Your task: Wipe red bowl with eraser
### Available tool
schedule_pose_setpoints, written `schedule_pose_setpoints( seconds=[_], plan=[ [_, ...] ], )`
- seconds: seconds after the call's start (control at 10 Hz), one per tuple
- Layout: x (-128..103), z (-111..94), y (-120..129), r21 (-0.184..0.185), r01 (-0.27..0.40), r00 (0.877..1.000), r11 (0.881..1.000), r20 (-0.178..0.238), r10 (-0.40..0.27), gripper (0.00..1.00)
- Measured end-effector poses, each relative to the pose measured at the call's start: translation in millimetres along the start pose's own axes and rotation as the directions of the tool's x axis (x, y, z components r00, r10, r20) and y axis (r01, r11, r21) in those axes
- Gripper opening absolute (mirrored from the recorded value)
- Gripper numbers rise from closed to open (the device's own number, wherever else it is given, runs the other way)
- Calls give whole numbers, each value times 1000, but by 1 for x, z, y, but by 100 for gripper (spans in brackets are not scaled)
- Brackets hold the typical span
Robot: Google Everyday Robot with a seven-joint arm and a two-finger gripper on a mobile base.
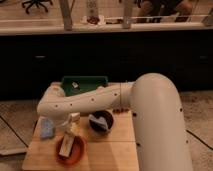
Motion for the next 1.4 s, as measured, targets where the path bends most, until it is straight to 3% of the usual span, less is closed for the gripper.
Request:
schedule_pose_setpoints(
  seconds=[0.3,0.7,1.0,1.4],
  plan=[
    [-9,-1,33,-10,-31,1000,999,-5,30,1],
    [1,-6,60,-21,-94,995,995,-27,93,1],
    [16,-9,60,-26,-105,994,994,-38,104,1],
    [34,-14,26,-29,-55,997,998,-49,53,1]
  ],
)
